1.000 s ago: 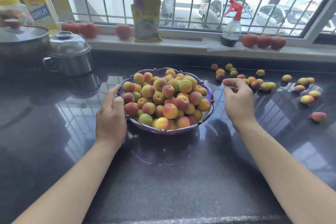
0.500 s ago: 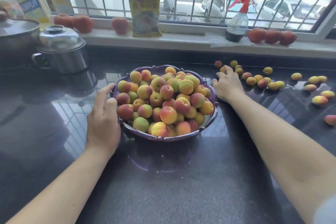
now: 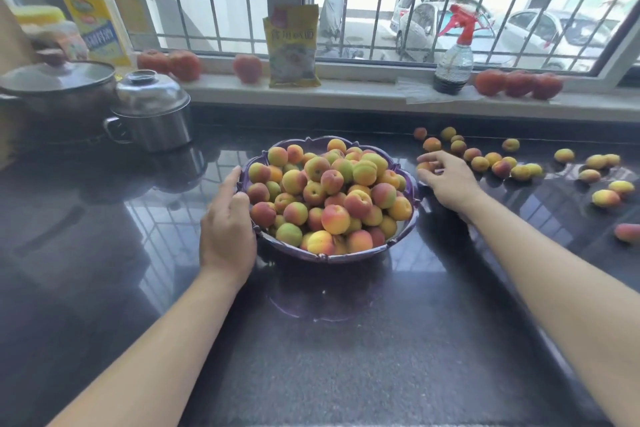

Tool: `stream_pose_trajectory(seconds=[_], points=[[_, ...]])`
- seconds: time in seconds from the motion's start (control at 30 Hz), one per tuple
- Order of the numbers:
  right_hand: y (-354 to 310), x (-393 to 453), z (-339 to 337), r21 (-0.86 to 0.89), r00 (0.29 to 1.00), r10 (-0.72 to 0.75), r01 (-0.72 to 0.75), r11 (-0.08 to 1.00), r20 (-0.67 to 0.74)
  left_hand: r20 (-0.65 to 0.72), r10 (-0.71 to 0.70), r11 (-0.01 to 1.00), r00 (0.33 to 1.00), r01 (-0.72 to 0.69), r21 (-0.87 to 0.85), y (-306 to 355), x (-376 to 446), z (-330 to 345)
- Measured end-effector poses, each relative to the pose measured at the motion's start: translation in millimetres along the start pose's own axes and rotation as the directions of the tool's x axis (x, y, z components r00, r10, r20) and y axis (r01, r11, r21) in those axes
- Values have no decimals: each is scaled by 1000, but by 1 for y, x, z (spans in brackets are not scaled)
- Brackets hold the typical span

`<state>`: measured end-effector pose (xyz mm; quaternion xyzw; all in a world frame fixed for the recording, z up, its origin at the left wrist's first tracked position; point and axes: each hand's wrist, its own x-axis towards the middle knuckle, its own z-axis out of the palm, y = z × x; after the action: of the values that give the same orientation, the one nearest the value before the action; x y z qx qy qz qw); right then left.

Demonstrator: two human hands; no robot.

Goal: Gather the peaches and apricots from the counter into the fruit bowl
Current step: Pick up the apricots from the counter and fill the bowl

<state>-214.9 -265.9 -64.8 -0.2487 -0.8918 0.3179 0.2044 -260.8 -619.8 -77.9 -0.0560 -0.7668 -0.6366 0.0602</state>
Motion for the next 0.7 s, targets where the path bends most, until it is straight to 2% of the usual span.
stream_pose_trajectory(seconds=[0.2, 0.27, 0.43, 0.53, 0.7], points=[[-56, -70, -40, 229, 986, -132, 153, 961, -101, 85, 11, 1000, 996, -13, 24, 10, -11, -4], [-78, -94, -51, 241, 969, -215, 239, 941, -122, 109, 5, 999, 994, -9, 42, 14, -18, -7], [-113, -134, -56, 237, 934, -347, 358, 903, -87, 126, -86, 985, 988, 103, -135, 12, -47, -11], [-120, -145, -44, 180, 891, -448, 454, 873, -77, 97, -75, 978, 992, 93, -187, 18, -79, -8], [-122, -154, -21, -44, 757, -653, 653, 756, 33, 81, -94, 983, 992, 106, -153, 27, -123, -8]])
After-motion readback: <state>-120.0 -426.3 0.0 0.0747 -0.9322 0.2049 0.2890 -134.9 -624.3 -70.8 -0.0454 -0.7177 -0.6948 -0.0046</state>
